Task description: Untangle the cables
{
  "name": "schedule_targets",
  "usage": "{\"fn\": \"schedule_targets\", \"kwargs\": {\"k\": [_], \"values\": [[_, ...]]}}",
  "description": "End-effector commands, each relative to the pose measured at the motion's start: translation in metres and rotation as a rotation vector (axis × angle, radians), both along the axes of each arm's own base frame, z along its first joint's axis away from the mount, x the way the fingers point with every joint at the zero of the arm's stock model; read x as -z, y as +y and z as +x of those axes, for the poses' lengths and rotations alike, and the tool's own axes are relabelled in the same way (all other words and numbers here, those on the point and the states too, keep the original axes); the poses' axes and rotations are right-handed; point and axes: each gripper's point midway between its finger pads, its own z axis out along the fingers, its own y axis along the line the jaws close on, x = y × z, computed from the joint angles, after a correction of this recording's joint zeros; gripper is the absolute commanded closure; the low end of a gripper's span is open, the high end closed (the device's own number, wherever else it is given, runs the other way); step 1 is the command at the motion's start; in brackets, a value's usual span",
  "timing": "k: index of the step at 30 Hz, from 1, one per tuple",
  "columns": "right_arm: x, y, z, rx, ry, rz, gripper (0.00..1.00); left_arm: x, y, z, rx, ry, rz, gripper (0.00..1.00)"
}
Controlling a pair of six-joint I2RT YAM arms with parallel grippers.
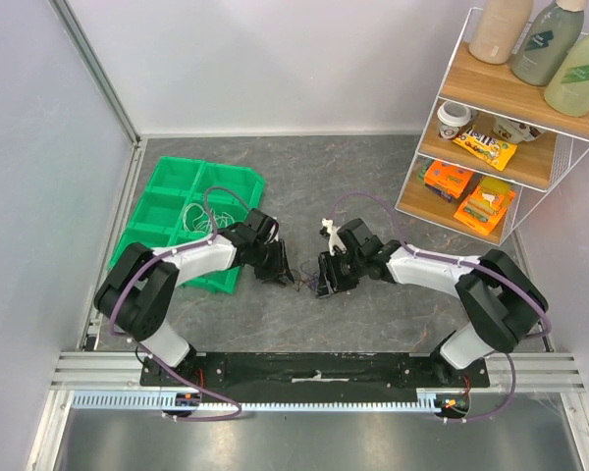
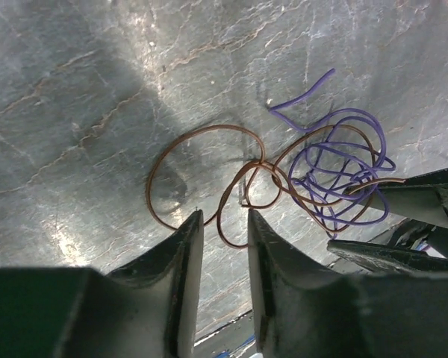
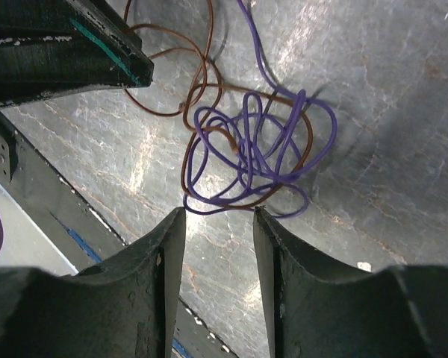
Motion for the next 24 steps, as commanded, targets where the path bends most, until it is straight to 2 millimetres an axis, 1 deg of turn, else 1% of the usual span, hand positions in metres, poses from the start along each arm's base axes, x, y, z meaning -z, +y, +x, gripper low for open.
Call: {"fn": "schedule_targets", "kwargs": {"k": [1, 2, 4, 6, 7, 8, 9, 10, 11, 12, 15, 16, 17, 19, 21, 22, 23, 24], "values": [[-0.018, 0.017, 0.03, 0.061, -0.077, 0.044, 0.51, -0.015, -0.011, 0.019, 0.012, -0.062, -0.006, 0.7], [-0.016, 0.017, 0.032, 0.068, -0.078, 0.035, 0.51, -0.017, -0.012, 0.02, 0.027, -0.067, -0.005, 0.76], [-0.007, 0.013, 0.035, 0.09, -0.077, 0.0, 0.51, -0.028, -0.013, 0.021, 0.047, -0.079, -0.002, 0.85], [0.0, 0.009, 0.038, 0.108, -0.077, -0.031, 0.57, -0.048, -0.015, 0.022, 0.061, -0.121, -0.014, 0.94], [0.003, 0.006, 0.039, 0.118, -0.079, -0.045, 0.65, -0.061, -0.015, 0.023, 0.069, -0.153, -0.028, 0.97], [0.006, 0.002, 0.041, 0.133, -0.084, -0.066, 0.76, -0.076, -0.013, 0.023, 0.077, -0.196, -0.038, 0.98], [0.008, -0.003, 0.042, 0.152, -0.089, -0.089, 0.83, -0.09, -0.011, 0.025, 0.081, -0.238, -0.043, 0.98], [0.01, -0.011, 0.044, 0.169, -0.099, -0.116, 0.9, -0.108, -0.007, 0.029, 0.081, -0.303, -0.041, 0.98], [0.011, -0.019, 0.045, 0.187, -0.112, -0.141, 0.96, -0.131, -0.003, 0.031, 0.088, -0.381, -0.051, 0.98], [0.008, -0.028, 0.046, 0.21, -0.125, -0.156, 1.0, -0.15, 0.0, 0.034, 0.09, -0.441, -0.055, 0.98], [0.007, -0.061, 0.047, 0.292, -0.142, -0.198, 1.0, -0.214, 0.012, 0.044, 0.096, -0.663, -0.06, 0.98], [0.006, -0.074, 0.047, 0.322, -0.15, -0.216, 1.0, -0.242, 0.014, 0.048, 0.094, -0.749, -0.073, 0.98], [0.006, -0.084, 0.044, 0.343, -0.155, -0.229, 1.0, -0.264, 0.016, 0.051, 0.092, -0.82, -0.082, 0.98], [0.001, -0.1, 0.041, 0.372, -0.172, -0.237, 1.0, -0.304, 0.02, 0.054, 0.084, -0.94, -0.102, 0.98], [-0.01, -0.107, 0.037, 0.367, -0.206, -0.232, 1.0, -0.337, 0.015, 0.053, 0.114, -1.019, -0.153, 0.98], [-0.017, -0.106, 0.036, 0.348, -0.222, -0.214, 1.0, -0.353, 0.01, 0.05, 0.135, -1.054, -0.193, 0.98], [-0.025, -0.1, 0.033, 0.307, -0.237, -0.177, 0.99, -0.366, 0.004, 0.046, 0.161, -1.081, -0.229, 0.98], [-0.036, -0.092, 0.029, 0.263, -0.251, -0.125, 0.94, -0.379, 0.0, 0.044, 0.18, -1.106, -0.267, 0.98]]}}
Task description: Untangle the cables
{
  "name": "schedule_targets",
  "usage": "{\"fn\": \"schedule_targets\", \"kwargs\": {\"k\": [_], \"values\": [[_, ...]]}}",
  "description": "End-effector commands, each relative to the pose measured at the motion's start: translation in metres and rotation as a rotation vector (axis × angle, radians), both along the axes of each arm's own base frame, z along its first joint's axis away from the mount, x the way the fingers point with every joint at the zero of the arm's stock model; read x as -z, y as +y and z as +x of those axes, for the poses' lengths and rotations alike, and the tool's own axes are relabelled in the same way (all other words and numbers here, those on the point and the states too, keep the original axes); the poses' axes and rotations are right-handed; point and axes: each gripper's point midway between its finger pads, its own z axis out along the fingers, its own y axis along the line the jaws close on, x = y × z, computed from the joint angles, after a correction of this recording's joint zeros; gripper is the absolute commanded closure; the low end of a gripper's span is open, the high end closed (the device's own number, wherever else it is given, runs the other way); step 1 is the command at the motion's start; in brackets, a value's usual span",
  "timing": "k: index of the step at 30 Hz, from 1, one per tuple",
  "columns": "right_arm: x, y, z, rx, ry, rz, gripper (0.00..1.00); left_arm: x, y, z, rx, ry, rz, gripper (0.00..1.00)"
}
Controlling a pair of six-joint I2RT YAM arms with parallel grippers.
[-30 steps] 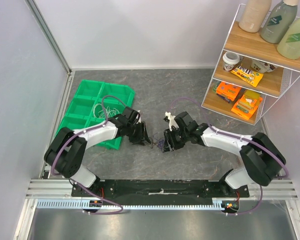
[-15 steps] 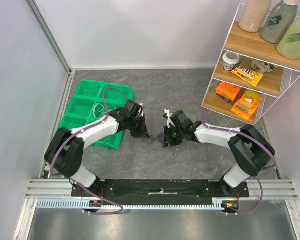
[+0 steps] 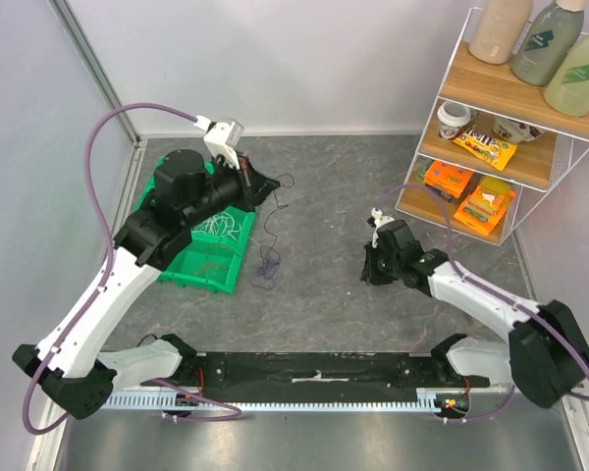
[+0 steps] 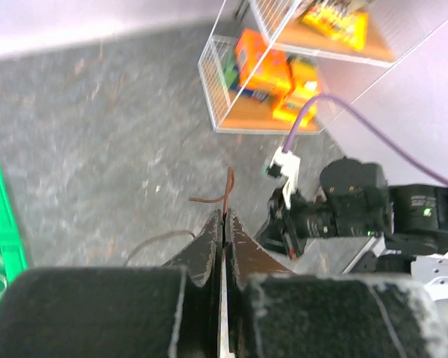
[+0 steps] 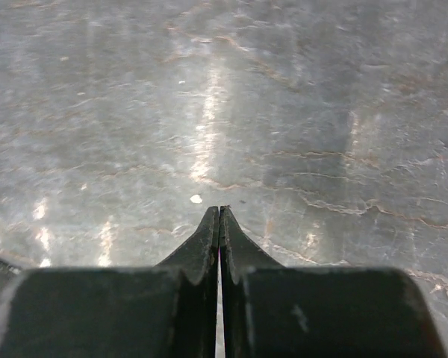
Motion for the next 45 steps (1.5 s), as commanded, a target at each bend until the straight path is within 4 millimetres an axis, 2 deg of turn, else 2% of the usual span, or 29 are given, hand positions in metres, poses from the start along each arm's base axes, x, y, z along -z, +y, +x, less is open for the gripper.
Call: {"fn": "schedule_targets", "kwargs": {"k": [1, 2, 4, 7, 11, 13, 16, 18, 19, 21, 23, 26, 27, 29, 31, 33, 34, 39, 44, 45], "values": [[-0.035, 0.014, -0.008, -0.142, -0.089, 0.084, 0.89, -0.057, -0.016, -0.004, 0.12, -0.188, -0.046, 0.98], [-0.049, 0.021, -0.009, -0.174, -0.114, 0.129, 0.83, -0.065, -0.02, -0.005, 0.135, -0.194, -0.08, 0.98], [-0.081, 0.031, -0.009, -0.214, -0.187, 0.201, 0.61, -0.091, -0.027, -0.011, 0.176, -0.237, -0.155, 0.98], [-0.142, 0.044, -0.007, -0.299, -0.346, 0.305, 0.39, -0.127, -0.035, -0.022, 0.228, -0.284, -0.295, 0.98], [-0.223, 0.054, -0.001, -0.355, -0.555, 0.395, 0.19, -0.168, -0.042, -0.036, 0.304, -0.316, -0.425, 0.98], [-0.266, 0.061, 0.006, -0.367, -0.642, 0.44, 0.15, -0.18, -0.047, -0.042, 0.35, -0.308, -0.451, 0.98], [-0.325, 0.075, 0.016, -0.412, -0.737, 0.496, 0.14, -0.192, -0.053, -0.05, 0.418, -0.291, -0.482, 0.98], [-0.357, 0.08, 0.023, -0.434, -0.798, 0.509, 0.14, -0.2, -0.055, -0.059, 0.465, -0.293, -0.501, 0.98], [-0.367, 0.083, 0.029, -0.44, -0.814, 0.504, 0.14, -0.204, -0.056, -0.061, 0.479, -0.296, -0.508, 0.98], [-0.399, 0.087, 0.029, -0.472, -0.877, 0.519, 0.13, -0.209, -0.058, -0.066, 0.509, -0.282, -0.521, 0.98], [-0.42, 0.095, 0.023, -0.537, -0.899, 0.562, 0.13, -0.214, -0.06, -0.07, 0.54, -0.272, -0.548, 0.98], [-0.438, 0.109, 0.008, -0.635, -0.875, 0.674, 0.18, -0.22, -0.062, -0.072, 0.564, -0.263, -0.587, 0.98], [-0.439, 0.112, 0.007, -0.635, -0.852, 0.705, 0.27, -0.223, -0.061, -0.072, 0.563, -0.272, -0.594, 0.98], [-0.435, 0.114, 0.004, -0.631, -0.808, 0.739, 0.52, -0.234, -0.059, -0.073, 0.558, -0.3, -0.61, 0.98], [-0.422, 0.114, 0.003, -0.614, -0.775, 0.75, 0.76, -0.246, -0.058, -0.074, 0.557, -0.329, -0.62, 0.98], [-0.403, 0.112, 0.004, -0.576, -0.734, 0.753, 0.93, -0.259, -0.056, -0.077, 0.567, -0.355, -0.632, 0.98], [-0.395, 0.111, 0.002, -0.566, -0.716, 0.757, 0.98, -0.267, -0.055, -0.08, 0.574, -0.373, -0.639, 0.98], [-0.363, 0.11, -0.003, -0.549, -0.653, 0.762, 1.0, -0.305, -0.048, -0.093, 0.609, -0.437, -0.685, 0.98], [-0.349, 0.114, -0.01, -0.56, -0.622, 0.763, 1.0, -0.332, -0.042, -0.105, 0.646, -0.464, -0.748, 0.98], [-0.347, 0.116, -0.012, -0.569, -0.619, 0.763, 0.96, -0.336, -0.042, -0.105, 0.651, -0.465, -0.758, 0.98]]}}
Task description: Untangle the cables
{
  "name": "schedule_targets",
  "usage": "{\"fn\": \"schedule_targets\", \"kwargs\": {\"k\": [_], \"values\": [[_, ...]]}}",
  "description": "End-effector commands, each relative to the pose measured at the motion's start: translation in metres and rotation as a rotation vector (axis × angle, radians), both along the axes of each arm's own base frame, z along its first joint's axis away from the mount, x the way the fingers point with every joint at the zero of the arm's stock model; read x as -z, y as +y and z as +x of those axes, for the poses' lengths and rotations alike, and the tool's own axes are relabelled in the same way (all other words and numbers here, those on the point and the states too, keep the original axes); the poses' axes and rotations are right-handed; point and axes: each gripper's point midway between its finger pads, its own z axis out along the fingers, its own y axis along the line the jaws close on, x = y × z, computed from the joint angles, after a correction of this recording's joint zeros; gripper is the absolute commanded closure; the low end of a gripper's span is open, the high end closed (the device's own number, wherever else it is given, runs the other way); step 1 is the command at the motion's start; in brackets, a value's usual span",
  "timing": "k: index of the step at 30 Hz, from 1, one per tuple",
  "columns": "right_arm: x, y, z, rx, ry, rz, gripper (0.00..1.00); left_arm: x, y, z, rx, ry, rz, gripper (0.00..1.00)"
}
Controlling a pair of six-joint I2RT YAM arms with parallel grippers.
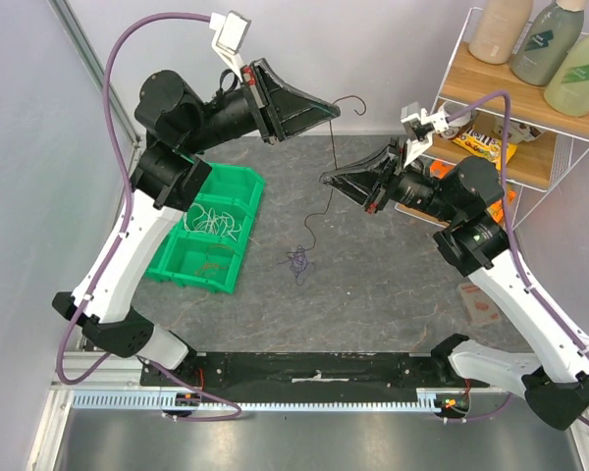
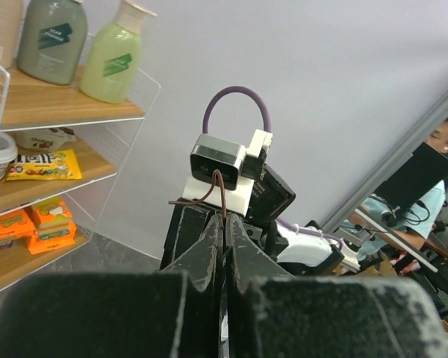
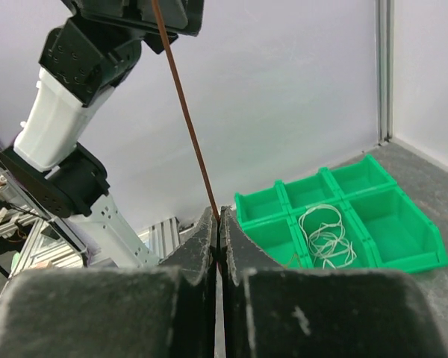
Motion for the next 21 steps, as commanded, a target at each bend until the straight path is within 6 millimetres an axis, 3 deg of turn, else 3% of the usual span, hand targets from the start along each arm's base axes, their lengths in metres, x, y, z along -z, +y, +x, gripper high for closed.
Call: {"fn": "schedule_targets", "kwargs": {"k": [1, 4, 6, 11, 21], "values": [[0.068, 0.016, -0.002, -0.062, 0.194, -0.13, 0.94, -0.106, 0.046, -0.059, 0.025, -0.217, -0.279, 0.98], [0.074, 0.02, -0.001, -0.063, 0.199, -0.139, 0.84, -0.11, 0.046, -0.061, 0.047, -0.199, -0.303, 0.98], [0.067, 0.023, 0.0, -0.072, 0.171, -0.125, 0.8, -0.111, 0.046, -0.061, 0.061, -0.186, -0.313, 0.98], [0.065, 0.027, 0.009, -0.051, 0.159, -0.132, 0.81, -0.115, 0.048, -0.063, 0.066, -0.175, -0.331, 0.98], [0.114, 0.04, 0.011, -0.064, 0.232, -0.182, 0.82, -0.143, 0.058, -0.074, 0.095, -0.196, -0.418, 0.98]]}}
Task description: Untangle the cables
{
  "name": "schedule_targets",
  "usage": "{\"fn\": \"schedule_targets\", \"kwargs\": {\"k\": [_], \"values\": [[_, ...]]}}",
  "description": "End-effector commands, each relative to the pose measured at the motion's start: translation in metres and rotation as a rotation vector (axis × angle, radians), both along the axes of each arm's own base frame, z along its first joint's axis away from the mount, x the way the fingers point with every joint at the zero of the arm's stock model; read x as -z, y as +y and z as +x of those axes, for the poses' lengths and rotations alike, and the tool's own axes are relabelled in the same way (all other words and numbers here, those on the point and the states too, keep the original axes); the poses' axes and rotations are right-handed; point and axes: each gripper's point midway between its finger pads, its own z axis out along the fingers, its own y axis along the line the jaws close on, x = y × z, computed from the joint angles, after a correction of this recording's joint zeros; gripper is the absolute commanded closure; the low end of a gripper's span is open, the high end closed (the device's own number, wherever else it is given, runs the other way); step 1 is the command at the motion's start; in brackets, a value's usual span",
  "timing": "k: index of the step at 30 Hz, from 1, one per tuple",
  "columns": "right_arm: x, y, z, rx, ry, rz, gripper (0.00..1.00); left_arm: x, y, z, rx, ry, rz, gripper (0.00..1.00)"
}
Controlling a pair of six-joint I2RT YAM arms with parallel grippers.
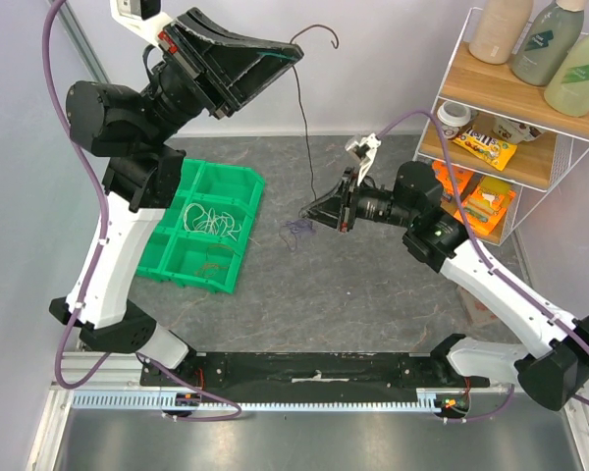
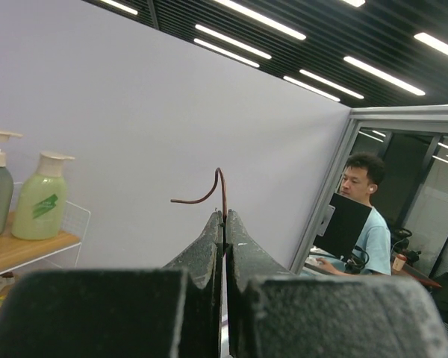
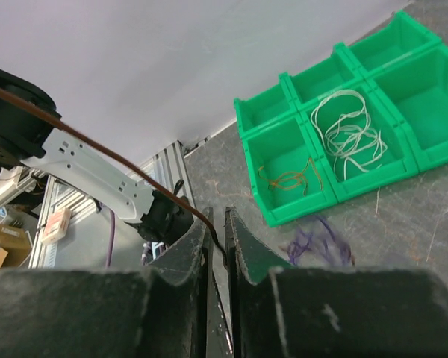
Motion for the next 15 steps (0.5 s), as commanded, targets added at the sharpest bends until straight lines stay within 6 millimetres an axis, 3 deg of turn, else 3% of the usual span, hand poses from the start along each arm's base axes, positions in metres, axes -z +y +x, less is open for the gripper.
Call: {"fn": "schedule_targets", "kwargs": {"k": [1, 9, 15], "values": [[0.022, 0.007, -0.001, -0.003, 0.016, -0.024, 0.83, -0.028, 0.015, -0.017, 0.034, -0.029, -0.093, 0.98], [0.085, 0.023, 0.009, 0.028, 0.131, -0.087, 0.87, -0.032, 0.018, -0.021, 0.037, -0.034, -0.108, 0.98], [0.13, 0.029, 0.011, 0.024, 0.205, -0.152, 0.85, -0.035, 0.023, -0.025, 0.016, -0.049, -0.117, 0.98]]}}
